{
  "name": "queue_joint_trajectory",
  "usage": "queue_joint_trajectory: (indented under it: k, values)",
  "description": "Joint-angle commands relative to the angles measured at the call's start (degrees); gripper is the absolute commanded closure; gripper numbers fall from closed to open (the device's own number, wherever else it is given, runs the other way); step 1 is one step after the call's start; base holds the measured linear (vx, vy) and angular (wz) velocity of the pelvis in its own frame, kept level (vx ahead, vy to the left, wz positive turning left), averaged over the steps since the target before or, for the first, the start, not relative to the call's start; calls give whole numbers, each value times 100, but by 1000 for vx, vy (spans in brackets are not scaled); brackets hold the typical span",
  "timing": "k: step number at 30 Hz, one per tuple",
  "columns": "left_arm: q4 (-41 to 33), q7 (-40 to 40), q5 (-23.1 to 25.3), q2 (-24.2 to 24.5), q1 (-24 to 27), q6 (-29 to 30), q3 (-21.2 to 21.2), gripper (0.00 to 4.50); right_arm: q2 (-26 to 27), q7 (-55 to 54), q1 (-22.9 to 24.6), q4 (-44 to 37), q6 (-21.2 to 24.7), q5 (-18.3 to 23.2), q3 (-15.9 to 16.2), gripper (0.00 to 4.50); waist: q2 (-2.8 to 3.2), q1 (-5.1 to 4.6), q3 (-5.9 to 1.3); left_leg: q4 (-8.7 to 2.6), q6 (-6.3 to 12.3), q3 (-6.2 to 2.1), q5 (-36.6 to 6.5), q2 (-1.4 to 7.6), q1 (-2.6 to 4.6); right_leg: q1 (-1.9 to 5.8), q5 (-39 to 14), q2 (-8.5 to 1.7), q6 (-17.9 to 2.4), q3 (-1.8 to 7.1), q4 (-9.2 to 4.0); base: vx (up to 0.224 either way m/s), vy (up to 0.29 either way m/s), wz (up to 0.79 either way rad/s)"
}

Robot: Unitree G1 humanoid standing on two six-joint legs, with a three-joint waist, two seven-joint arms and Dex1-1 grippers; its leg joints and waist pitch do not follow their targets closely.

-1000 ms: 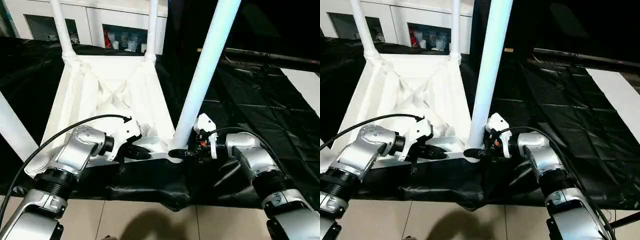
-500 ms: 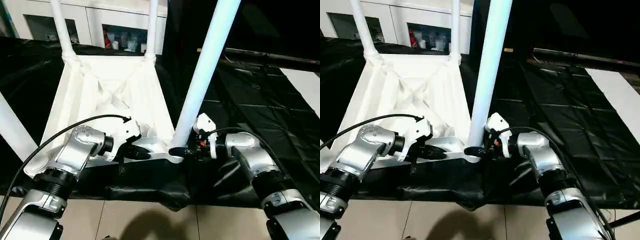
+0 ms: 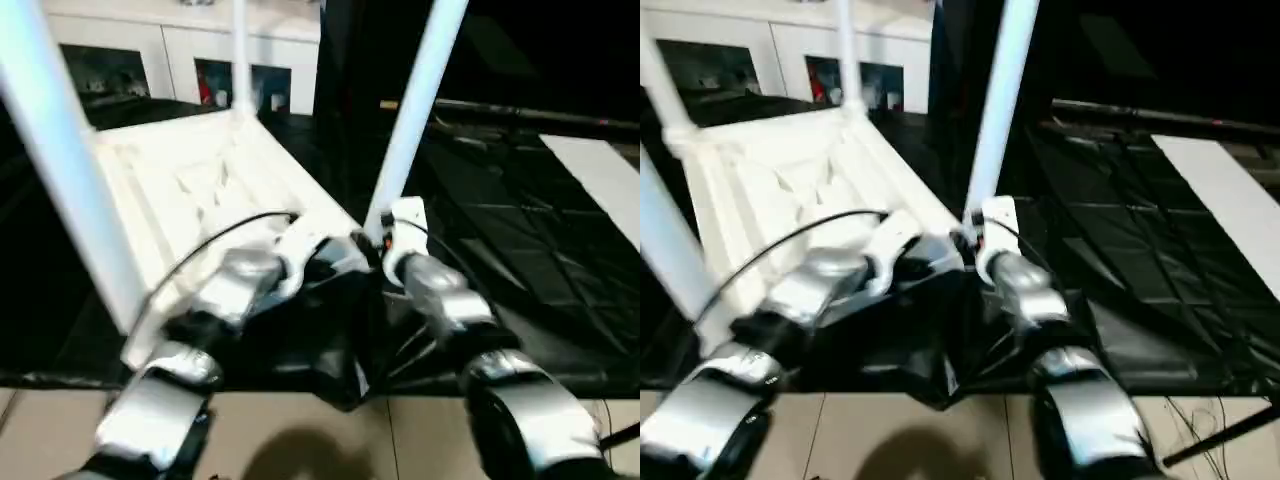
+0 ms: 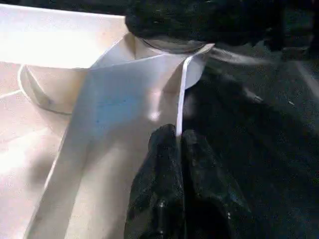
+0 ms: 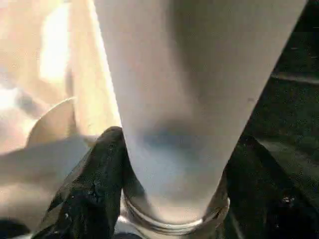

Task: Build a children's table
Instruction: Rotate leg to tighten

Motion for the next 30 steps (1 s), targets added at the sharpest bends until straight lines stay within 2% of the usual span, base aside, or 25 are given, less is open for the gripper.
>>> queue_joint_trajectory:
  k: [1,4,5,7,8,9,10,11,14,15,16,18,19,20,21,25,30]
  values:
    - [325,724,-96,10,37,-162,369,450,130,-9,17,181,22,-271,197,196,-52,11,-276,-341,41,-7,-1647,74,24,139,-2380,-358,-564,188,-567,0,0,0]
    - [402,673,-12,49,5,-253,304,450,239,593,-3,135,-228,-266,293,196,-65,45,-299,-321,206,20,-1298,85,-17,200,-1618,-363,-794,204,-473,0,0,0]
    - [371,580,-7,83,23,-269,278,450,247,822,12,81,-285,-176,254,196,-75,49,-298,-318,237,26,-1254,85,-22,207,-1539,-362,-826,202,-467,0,0,0]
    - [231,196,3,215,102,-302,156,450,218,1302,43,-104,-417,62,129,128,-77,70,-306,-308,328,36,-1118,81,-34,236,-1350,-370,-903,202,-447,0,0,0]
    - [225,140,2,232,109,-335,137,450,205,1372,43,-116,-419,74,134,128,-64,77,-309,-310,386,37,-1021,90,-45,247,-1237,-379,-946,203,-434,0,0,0]
    - [229,52,0,258,115,-403,106,450,182,1486,39,-124,-419,88,148,129,-82,49,-302,-327,398,13,-961,79,-119,299,-1293,-378,-901,178,-429,0,0,0]
    - [189,-67,-9,306,143,-429,83,450,112,1656,58,-172,-425,48,223,123,-74,12,-299,-348,336,-16,-936,88,-148,327,-1424,-390,-835,164,-431,0,0,0]
    - [121,-367,-32,408,199,-518,30,450,-37,1943,84,-240,-458,-11,339,93,-59,1,-299,-355,306,-29,-917,92,-152,333,-1453,-389,-824,158,-432,0,0,0]
    - [-10,-946,-88,611,321,-604,-64,450,-351,2652,169,-446,-360,-19,521,87,-38,-3,-281,-347,267,-16,-1188,118,-55,260,-1579,-388,-938,175,-472,0,0,0]
    - [-63,-1178,-110,693,369,-613,-108,450,-490,2884,214,-505,-362,-102,649,84,-51,4,-280,-345,283,-10,-1185,124,-52,274,-1525,-385,-1004,179,-465,0,0,0]
    - [-177,-1543,-153,800,451,-709,-191,450,-644,3070,258,-532,-427,-254,794,57,-29,5,-277,-342,293,2,-1206,131,-27,240,-1501,-385,-1066,192,-467,0,0,0]
    - [-379,-2067,-214,983,585,-748,-315,450,-896,3402,346,-580,-546,-476,1007,57,-26,23,-279,-349,256,-8,-1178,151,-35,256,-1441,-396,-1124,187,-443,0,0,0]
    - [-513,-2351,-242,1119,674,-739,-395,450,-1054,3731,425,-644,-608,-557,1080,57,-23,22,-271,-342,251,12,-1225,145,-12,230,-1423,-383,-1162,201,-450,0,0,0]
    - [-516,-2357,-243,1122,676,-740,-397,450,-1057,3738,427,-645,-609,-558,1081,57,-21,33,-276,-336,257,13,-1241,147,-4,234,-1392,-387,-1188,202,-445,0,0,0]
    - [-724,-2818,-329,1318,811,-732,-501,450,-1238,4258,562,-862,-603,-499,1109,57,-5,58,-272,-332,268,32,-1298,161,44,201,-1293,-386,-1260,220,-445,0,0,0]
    - [-1076,-3526,-440,1664,1029,-793,-673,450,-1519,4991,799,-1375,-473,-333,1253,57,-16,96,-275,-345,337,32,-1129,169,13,240,-881,-356,-1335,214,-371,0,0,0]
    - [-1314,-3897,-447,1883,1156,-737,-689,450,-1607,5425,938,-1663,-363,-188,1351,57,-15,103,-263,-358,267,34,-1232,164,12,239,-1114,-366,-1270,221,-398,0,0,0]
